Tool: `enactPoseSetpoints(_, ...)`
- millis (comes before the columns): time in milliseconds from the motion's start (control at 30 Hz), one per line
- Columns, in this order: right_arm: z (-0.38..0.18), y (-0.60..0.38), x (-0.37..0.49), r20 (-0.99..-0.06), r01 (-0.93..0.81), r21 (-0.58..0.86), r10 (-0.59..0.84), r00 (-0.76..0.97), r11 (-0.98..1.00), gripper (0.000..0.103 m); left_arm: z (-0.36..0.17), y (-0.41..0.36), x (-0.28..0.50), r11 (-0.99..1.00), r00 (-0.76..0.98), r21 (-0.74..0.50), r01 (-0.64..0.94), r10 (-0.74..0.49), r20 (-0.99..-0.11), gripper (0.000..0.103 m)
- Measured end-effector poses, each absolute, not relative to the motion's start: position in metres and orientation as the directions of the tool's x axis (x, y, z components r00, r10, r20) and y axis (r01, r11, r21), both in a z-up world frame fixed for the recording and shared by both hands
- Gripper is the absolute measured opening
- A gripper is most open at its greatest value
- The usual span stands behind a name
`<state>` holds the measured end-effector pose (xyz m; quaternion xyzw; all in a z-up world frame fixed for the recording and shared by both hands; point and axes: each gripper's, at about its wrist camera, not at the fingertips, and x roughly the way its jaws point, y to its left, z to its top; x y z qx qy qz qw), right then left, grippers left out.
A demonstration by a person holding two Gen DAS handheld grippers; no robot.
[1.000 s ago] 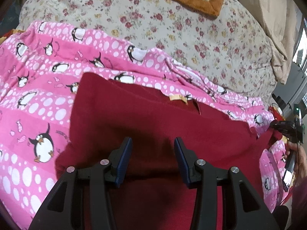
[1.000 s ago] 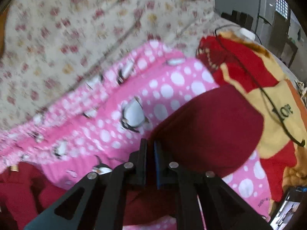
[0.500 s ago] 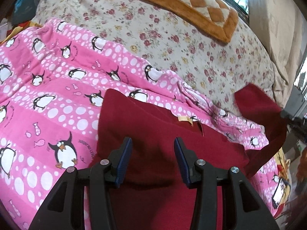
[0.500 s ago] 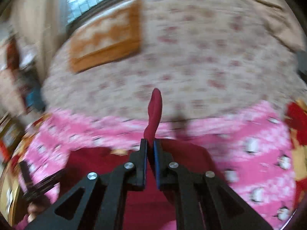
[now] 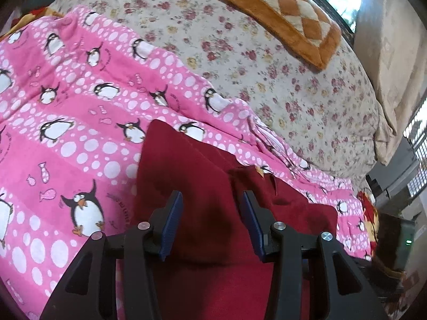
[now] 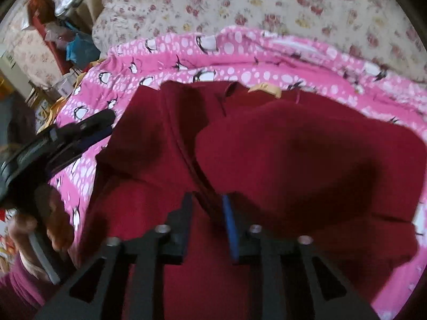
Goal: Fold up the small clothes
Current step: 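Grasp the sweater's other side edge with the right gripper and lift it, then fold the held side over the sweater body and release with the right gripper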
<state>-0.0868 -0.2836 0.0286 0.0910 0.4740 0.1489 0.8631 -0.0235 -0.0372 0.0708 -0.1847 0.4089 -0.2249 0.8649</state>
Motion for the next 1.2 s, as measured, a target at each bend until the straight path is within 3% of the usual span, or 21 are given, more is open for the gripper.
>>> enactPoseSetpoints(33,0.036,-0.289,-0.095,-0.786,-0.173,0.284,0.333,0.521,0.943,0.058,0.071,-0.042,-0.025,0.825,0.548,-0.506,0.253,-0.553,-0.627,0.024)
enactPoseSetpoints(67,0.039,-0.293,-0.104,-0.783,-0.175,0.268,0.320,0.533,0.947,0.061,0.071,-0.047,-0.026,0.816,0.526,-0.511,0.270,-0.569,-0.631,0.024)
enactPoseSetpoints(267,0.063,-0.345,-0.155,-0.769,-0.104,0.211,0.231,0.596,0.972,0.062,0.088,-0.075,-0.024,0.794,0.485,-0.512,0.327,-0.606,-0.631,0.026)
enactPoseSetpoints(333,0.064,-0.367,-0.167,-0.763,-0.047,0.208,0.193,0.617,0.977,0.064,0.094,-0.083,-0.019,0.798,0.493,-0.509,0.323,-0.601,-0.630,0.035)
enactPoseSetpoints(567,0.046,-0.431,-0.175,-0.769,0.156,0.211,0.065,0.636,0.965,0.065,0.079,-0.131,0.013,0.871,0.454,-0.415,0.264,-0.491,-0.743,0.037)
enactPoseSetpoints(600,0.044,-0.434,-0.173,-0.768,0.158,0.195,0.050,0.639,0.968,0.065,0.071,-0.135,0.018,0.882,0.442,-0.403,0.245,-0.472,-0.763,0.034)
enactPoseSetpoints(667,0.039,-0.431,-0.165,-0.771,0.149,0.153,0.024,0.636,0.977,0.065,0.059,-0.140,0.025,0.896,0.417,-0.386,0.219,-0.444,-0.793,0.000)
enactPoseSetpoints(700,0.037,-0.428,-0.160,-0.775,0.142,0.128,0.010,0.632,0.982,0.065,0.056,-0.142,0.028,0.900,0.408,-0.378,0.216,-0.435,-0.803,0.000)
enactPoseSetpoints(733,0.034,-0.425,-0.152,-0.782,0.140,0.098,-0.011,0.623,0.985,0.060,0.057,-0.141,0.029,0.900,0.412,-0.377,0.218,-0.435,-0.800,0.000)
enactPoseSetpoints(767,0.032,-0.424,-0.147,-0.788,0.141,0.075,-0.028,0.616,0.987,0.036,0.062,-0.138,0.029,0.896,0.429,-0.384,0.222,-0.444,-0.787,0.000)
enactPoseSetpoints(800,0.031,-0.426,-0.142,-0.792,0.136,0.087,-0.014,0.610,0.987,0.020,0.072,-0.132,0.027,0.891,0.458,-0.388,0.234,-0.453,-0.764,0.000)
enactPoseSetpoints(833,0.034,-0.429,-0.141,-0.788,0.146,0.112,-0.002,0.615,0.983,0.015,0.085,-0.124,0.024,0.889,0.498,-0.385,0.248,-0.458,-0.736,0.000)
enactPoseSetpoints(967,0.055,-0.434,-0.153,-0.732,0.175,0.150,-0.009,0.681,0.973,0.009,0.116,-0.087,0.000,0.878,0.604,-0.376,0.298,-0.478,-0.638,0.000)
enactPoseSetpoints(1100,0.038,-0.415,-0.156,-0.799,0.112,0.106,0.017,0.602,0.988,0.010,0.081,-0.078,-0.009,0.895,0.538,-0.330,0.300,-0.444,-0.716,0.000)
enactPoseSetpoints(1200,0.031,-0.413,-0.161,-0.824,0.123,0.100,0.013,0.566,0.987,0.018,0.047,-0.062,-0.007,0.891,0.454,-0.390,0.232,-0.453,-0.767,0.000)
